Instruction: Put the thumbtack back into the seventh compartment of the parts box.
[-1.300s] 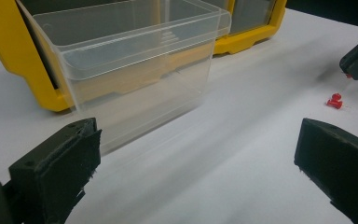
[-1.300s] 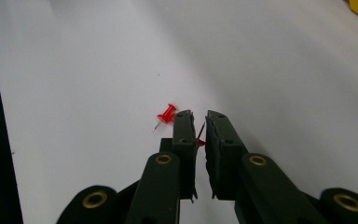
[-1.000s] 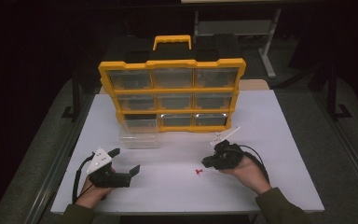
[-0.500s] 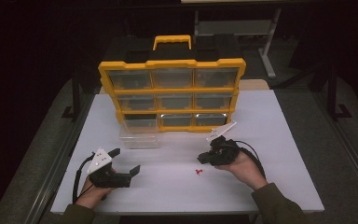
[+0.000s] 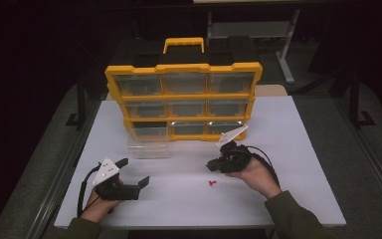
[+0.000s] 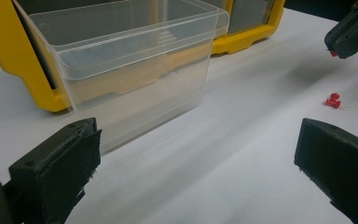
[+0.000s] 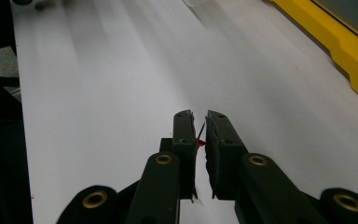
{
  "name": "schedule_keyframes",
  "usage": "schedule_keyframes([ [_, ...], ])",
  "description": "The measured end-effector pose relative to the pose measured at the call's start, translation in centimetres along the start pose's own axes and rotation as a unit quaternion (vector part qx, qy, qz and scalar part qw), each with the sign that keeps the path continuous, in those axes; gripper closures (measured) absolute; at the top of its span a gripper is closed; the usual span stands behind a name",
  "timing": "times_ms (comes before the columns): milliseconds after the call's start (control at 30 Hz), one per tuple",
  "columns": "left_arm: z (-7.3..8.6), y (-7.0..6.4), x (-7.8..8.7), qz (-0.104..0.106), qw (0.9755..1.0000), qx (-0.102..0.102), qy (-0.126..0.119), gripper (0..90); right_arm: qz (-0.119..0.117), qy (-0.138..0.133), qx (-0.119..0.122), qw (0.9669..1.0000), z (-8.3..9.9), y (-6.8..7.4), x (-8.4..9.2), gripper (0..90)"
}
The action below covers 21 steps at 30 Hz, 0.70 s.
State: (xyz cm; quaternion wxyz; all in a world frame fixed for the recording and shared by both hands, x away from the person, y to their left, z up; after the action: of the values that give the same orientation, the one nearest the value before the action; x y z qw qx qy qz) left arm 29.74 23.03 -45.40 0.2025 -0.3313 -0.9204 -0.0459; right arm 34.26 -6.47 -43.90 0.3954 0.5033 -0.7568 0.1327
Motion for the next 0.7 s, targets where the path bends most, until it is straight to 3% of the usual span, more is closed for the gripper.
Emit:
schedule_keyframes([
  [367,0.0,0.0,0.0,0.0,1.0,-0.001,0.001,0.0,-0.015,0.001,-0.005,0.9999,-1.0,0.5,-0.4,81.7],
  [667,0.0,0.0,0.0,0.0,1.0,0.0,0.0,0.0,-0.021,0.002,0.004,0.9998,-1.9,0.7,-0.8,81.7],
  [700,0.0,0.0,0.0,0.0,1.0,0.0,0.0,0.0,-0.016,0.003,0.015,0.9998,-1.9,0.5,-0.8,81.7],
])
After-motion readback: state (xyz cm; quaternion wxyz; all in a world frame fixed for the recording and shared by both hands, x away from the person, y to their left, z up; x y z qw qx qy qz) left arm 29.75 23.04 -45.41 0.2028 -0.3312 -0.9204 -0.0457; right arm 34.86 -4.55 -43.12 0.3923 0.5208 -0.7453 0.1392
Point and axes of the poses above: each handheld gripper's, and its own axes: x roughly backward along the jaws, z roughly out of its underside, y roughly to its left, the point moved 6 cm from there along -x, roughly forward along the jaws
